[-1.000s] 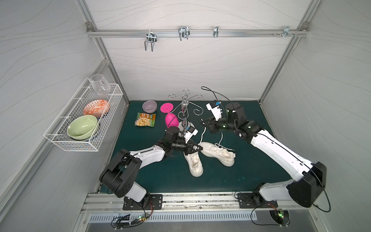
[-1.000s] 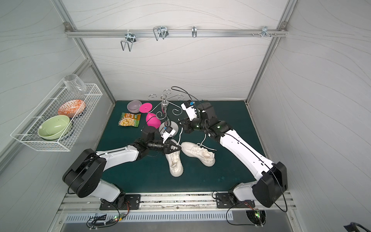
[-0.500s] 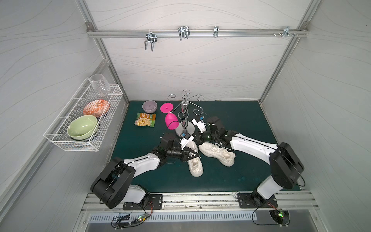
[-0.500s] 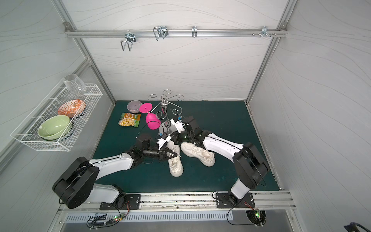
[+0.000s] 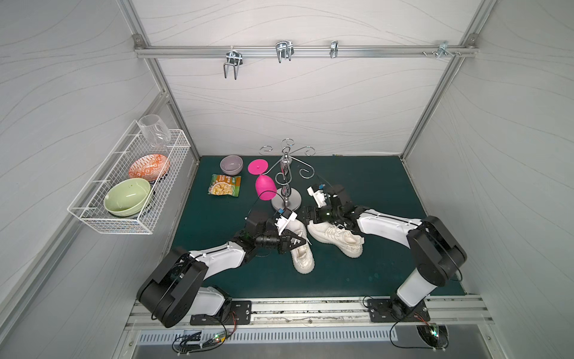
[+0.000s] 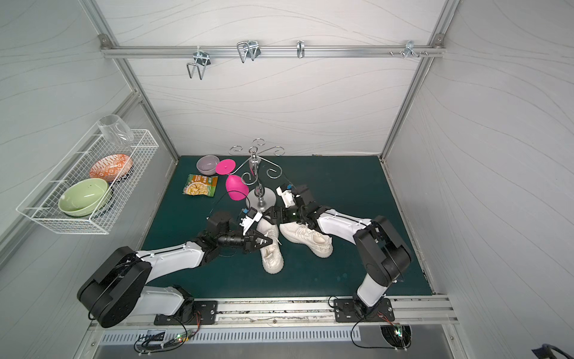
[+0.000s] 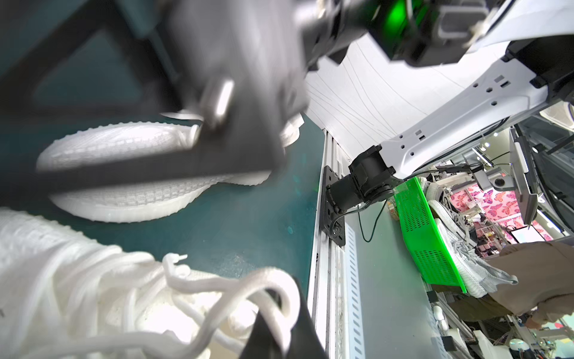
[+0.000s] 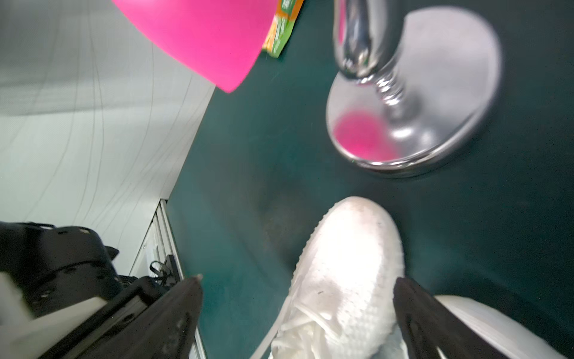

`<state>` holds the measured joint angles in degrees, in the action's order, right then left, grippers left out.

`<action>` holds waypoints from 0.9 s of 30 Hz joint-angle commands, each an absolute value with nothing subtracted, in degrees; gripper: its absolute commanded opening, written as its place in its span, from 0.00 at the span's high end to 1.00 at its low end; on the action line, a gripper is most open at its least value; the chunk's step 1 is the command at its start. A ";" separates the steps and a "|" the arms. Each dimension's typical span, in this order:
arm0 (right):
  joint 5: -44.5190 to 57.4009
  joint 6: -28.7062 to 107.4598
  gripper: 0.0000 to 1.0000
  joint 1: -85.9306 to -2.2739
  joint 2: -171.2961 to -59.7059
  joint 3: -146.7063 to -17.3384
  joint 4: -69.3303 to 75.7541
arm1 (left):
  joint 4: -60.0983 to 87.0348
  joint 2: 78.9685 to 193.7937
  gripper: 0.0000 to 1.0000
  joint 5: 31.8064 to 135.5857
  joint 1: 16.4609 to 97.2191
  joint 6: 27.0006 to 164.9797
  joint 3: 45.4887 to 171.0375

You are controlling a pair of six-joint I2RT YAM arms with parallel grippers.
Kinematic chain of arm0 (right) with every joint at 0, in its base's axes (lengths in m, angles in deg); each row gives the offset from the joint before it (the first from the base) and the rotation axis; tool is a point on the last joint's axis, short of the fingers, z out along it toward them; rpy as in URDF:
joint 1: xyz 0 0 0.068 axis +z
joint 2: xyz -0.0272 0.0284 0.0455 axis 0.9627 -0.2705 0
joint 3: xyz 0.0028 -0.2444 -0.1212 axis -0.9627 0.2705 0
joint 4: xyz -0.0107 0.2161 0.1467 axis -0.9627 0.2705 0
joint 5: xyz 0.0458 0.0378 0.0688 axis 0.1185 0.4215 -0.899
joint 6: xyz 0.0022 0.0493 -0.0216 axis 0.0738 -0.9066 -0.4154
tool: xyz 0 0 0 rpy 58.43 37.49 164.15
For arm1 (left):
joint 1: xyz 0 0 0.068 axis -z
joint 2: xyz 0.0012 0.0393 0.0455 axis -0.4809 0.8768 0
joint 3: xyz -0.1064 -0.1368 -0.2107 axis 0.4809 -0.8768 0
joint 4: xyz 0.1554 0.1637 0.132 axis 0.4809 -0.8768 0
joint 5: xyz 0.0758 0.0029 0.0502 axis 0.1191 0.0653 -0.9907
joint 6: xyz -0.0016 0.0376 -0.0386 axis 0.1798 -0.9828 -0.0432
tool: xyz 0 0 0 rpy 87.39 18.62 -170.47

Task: Tie the shoes
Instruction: Cross the shoelace with the shoelace.

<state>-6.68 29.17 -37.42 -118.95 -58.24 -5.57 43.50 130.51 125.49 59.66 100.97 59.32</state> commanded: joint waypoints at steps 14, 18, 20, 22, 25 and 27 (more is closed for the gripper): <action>-28.67 43.49 0.01 -36.67 -100.58 -45.17 -16.37 | 50.07 132.56 1.00 125.70 59.81 106.37 60.48; -26.35 45.86 0.01 -34.48 -102.42 -46.13 -16.08 | 50.08 132.67 1.00 125.08 59.83 106.36 60.47; -22.06 49.36 0.01 -32.27 -101.64 -45.36 -16.03 | 50.56 132.67 1.00 124.98 59.78 106.68 60.34; -20.48 52.07 0.01 -30.48 -101.79 -44.17 -18.86 | 51.07 132.82 1.00 125.41 59.81 106.98 60.30; -21.18 52.74 0.01 -29.48 -104.60 -44.63 -21.84 | 51.47 133.24 1.00 126.54 59.80 107.16 60.29; -21.70 53.15 0.01 -28.53 -106.57 -45.30 -23.18 | 51.56 133.31 1.00 126.92 59.82 107.32 60.30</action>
<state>-22.12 49.89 -29.57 -104.44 -44.62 -18.54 48.05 132.68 125.16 59.66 106.78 58.58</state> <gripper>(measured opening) 0.989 0.052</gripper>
